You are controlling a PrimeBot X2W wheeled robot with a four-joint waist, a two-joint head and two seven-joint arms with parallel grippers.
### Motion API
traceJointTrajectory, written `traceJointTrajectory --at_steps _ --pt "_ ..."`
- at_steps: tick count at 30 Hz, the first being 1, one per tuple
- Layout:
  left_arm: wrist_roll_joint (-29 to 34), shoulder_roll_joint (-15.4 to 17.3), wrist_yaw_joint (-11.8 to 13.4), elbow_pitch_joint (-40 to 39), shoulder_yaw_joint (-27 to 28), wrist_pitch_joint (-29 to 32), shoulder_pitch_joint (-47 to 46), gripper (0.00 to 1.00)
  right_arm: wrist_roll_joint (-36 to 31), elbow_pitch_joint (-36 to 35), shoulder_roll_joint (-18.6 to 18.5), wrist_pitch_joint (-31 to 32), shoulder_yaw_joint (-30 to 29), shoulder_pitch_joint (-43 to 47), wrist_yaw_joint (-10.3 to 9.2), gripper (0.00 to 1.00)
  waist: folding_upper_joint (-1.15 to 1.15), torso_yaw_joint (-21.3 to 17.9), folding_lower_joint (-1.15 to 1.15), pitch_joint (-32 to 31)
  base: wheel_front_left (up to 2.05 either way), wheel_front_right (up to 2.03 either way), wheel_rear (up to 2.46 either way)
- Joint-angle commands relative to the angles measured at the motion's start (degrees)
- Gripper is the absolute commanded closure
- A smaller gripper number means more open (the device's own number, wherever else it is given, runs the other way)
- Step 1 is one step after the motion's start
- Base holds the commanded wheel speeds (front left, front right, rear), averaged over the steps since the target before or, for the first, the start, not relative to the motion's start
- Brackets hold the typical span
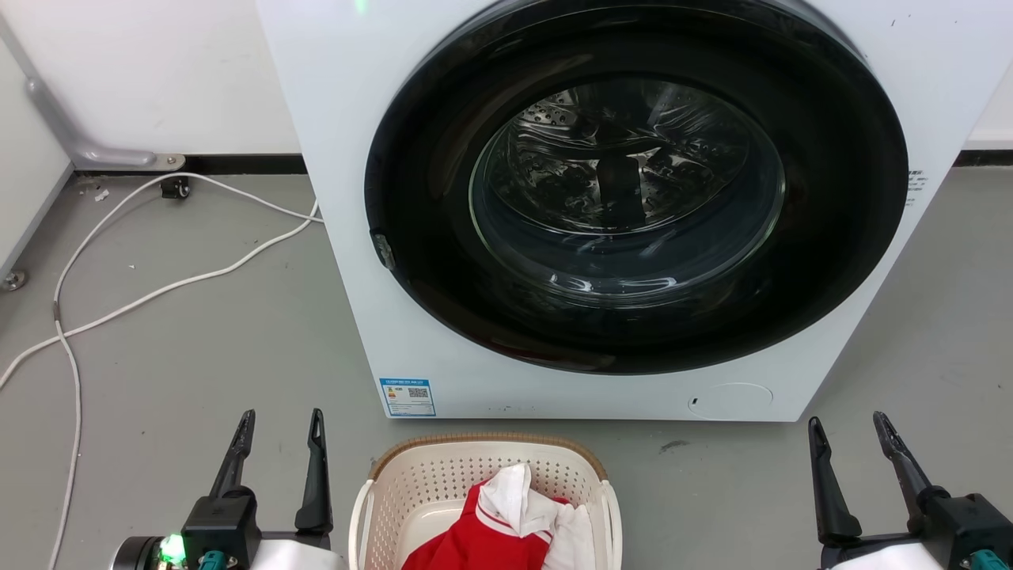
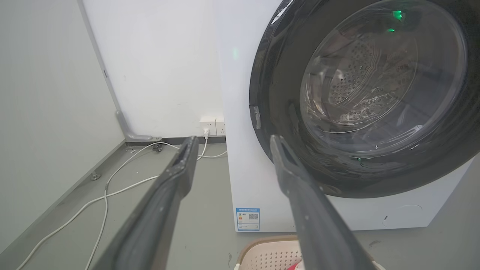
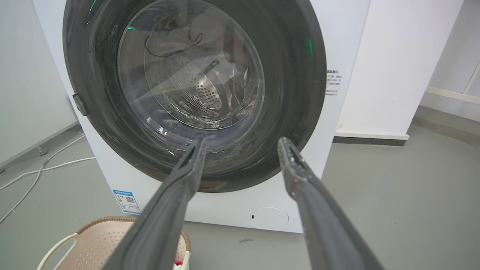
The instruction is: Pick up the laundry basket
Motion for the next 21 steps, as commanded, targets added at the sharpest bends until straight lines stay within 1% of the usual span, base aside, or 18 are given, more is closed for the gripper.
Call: traceJointTrajectory --at_steps 1,13,18,21 --pt "0.0 -0.1 0.2 0.1 0.1 -0.2 0.5 0.00 0.4 0.1 -0.2 -0.1 0.0 0.5 -0.04 0.00 0.00 0.0 0.00 0.0 0.00 0.00 0.00" --pt "-0.1 -0.1 0.4 1.4 0.6 -0.2 -0.3 0.00 1.0 0.2 -0.2 -0.1 0.7 -0.1 -0.03 0.00 0.00 -0.1 0.00 0.3 0.00 0.00 0.00" --pt "-0.2 0.2 -0.2 3.0 1.3 -0.2 -2.0 0.00 1.2 1.0 -0.2 -0.1 2.4 -1.9 -0.04 0.00 0.00 -0.3 0.00 1.2 0.00 0.00 0.00" --pt "-0.7 0.7 -0.7 4.7 2.1 -0.2 -3.4 0.00 2.0 3.1 -0.2 -0.1 4.7 -3.3 -0.03 0.00 0.00 -0.4 0.00 2.0 0.00 0.00 0.00"
